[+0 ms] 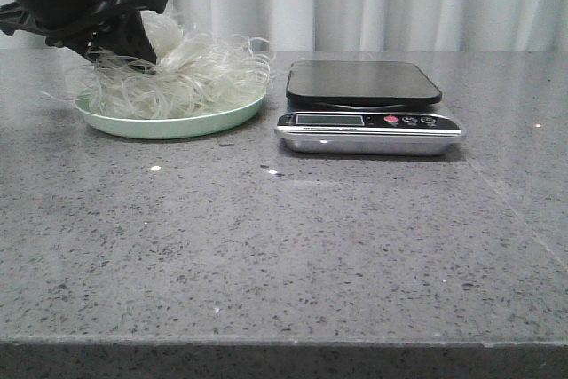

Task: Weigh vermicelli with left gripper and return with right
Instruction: 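Lower the left gripper onto the vermicelli bundle and close it, then lift the vermicelli with the left gripper and carry it over the scale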

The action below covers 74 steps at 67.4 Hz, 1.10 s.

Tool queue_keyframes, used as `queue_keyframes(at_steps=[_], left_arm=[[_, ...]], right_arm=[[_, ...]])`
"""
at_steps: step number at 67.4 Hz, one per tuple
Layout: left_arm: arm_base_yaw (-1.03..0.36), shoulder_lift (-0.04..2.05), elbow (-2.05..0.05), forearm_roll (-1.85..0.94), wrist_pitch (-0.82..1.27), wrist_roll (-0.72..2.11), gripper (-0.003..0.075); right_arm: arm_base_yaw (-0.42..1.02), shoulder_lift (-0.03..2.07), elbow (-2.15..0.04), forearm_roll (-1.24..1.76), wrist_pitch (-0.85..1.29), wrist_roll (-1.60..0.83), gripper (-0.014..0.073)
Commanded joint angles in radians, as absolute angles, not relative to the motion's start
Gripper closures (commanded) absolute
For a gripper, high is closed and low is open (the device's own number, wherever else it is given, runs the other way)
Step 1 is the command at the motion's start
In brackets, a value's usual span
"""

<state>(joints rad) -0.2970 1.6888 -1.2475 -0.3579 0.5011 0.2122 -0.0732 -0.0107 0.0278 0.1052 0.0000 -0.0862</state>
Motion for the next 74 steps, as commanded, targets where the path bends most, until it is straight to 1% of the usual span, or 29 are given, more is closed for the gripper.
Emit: queue_keyframes(at_steps=[1,19,36,45,54,63,74], left_arm=[[-0.303,1.644,-1.277,-0.373,0.467,0.210,0.0574],[-0.303,1.565,-1.330,-0.371,0.463,0.210,0.0574],[-0.315,1.506,-1.512,-0.371,0.474,0.210,0.0574],[-0.358,1.508,-1.612,-0.371,0.467,0.210,0.0574],[-0.433,1.522,-1.685,-0.371,0.421,0.210,0.0574],[-0.498,1.550,-1.700,-0.371,0.362,0.210,0.0574],[-0.565,1.611,-1.706,-0.371,0.359,0.210,0.0574]], right_arm=[[-0.077,-0.026,0.020,0.099,-0.086,-0.093,0.0443],[-0.077,-0.026,0.020,0.099,-0.086,-0.093,0.0443],[-0.077,-0.026,0.020,0.099,-0.085,-0.093,0.0443],[-0.077,-0.026,0.020,0.099,-0.085,-0.093,0.0443],[-0.077,-0.026,0.020,0.099,-0.085,-0.093,0.0443],[-0.077,-0.026,0.020,0.099,-0.085,-0.093,0.0443],[-0.077,-0.026,0.020,0.099,-0.085,-0.093,0.0443]])
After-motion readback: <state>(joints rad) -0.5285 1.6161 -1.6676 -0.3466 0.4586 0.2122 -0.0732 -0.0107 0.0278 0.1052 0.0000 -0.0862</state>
